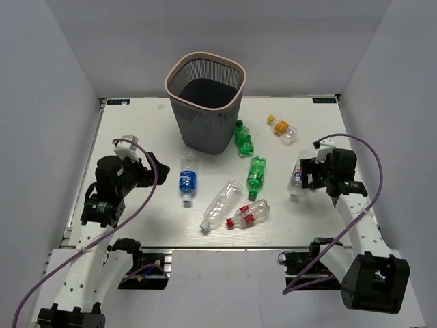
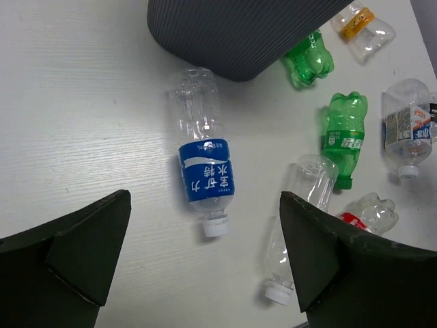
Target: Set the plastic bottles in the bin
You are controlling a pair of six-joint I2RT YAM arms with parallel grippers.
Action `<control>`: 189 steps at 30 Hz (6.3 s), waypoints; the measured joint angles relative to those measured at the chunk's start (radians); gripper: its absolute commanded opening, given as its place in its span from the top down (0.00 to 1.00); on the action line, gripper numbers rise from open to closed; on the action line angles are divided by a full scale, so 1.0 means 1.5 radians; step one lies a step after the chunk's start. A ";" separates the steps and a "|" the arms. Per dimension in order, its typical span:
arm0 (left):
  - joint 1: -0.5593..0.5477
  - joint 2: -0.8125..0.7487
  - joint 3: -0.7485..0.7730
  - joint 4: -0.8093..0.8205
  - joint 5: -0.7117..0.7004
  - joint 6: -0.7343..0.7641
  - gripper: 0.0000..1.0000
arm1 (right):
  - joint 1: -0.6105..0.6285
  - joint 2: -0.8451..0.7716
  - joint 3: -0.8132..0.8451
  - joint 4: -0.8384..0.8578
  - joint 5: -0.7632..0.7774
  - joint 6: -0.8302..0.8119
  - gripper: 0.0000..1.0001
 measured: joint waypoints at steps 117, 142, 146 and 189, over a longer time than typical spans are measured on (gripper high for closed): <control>-0.281 0.825 0.793 0.334 -0.402 0.098 0.00 | 0.155 0.370 0.275 -0.171 -0.357 0.032 0.28; -0.508 0.481 0.204 -0.065 -0.173 0.020 0.00 | 0.253 0.594 0.380 -0.054 -0.149 0.258 0.41; -0.537 0.506 0.182 -0.042 -0.218 -0.001 0.00 | 0.253 0.588 0.370 -0.050 -0.139 0.259 0.84; -0.615 0.383 0.185 0.101 -0.341 -0.045 0.87 | 0.332 0.794 1.064 0.399 -0.198 0.327 0.10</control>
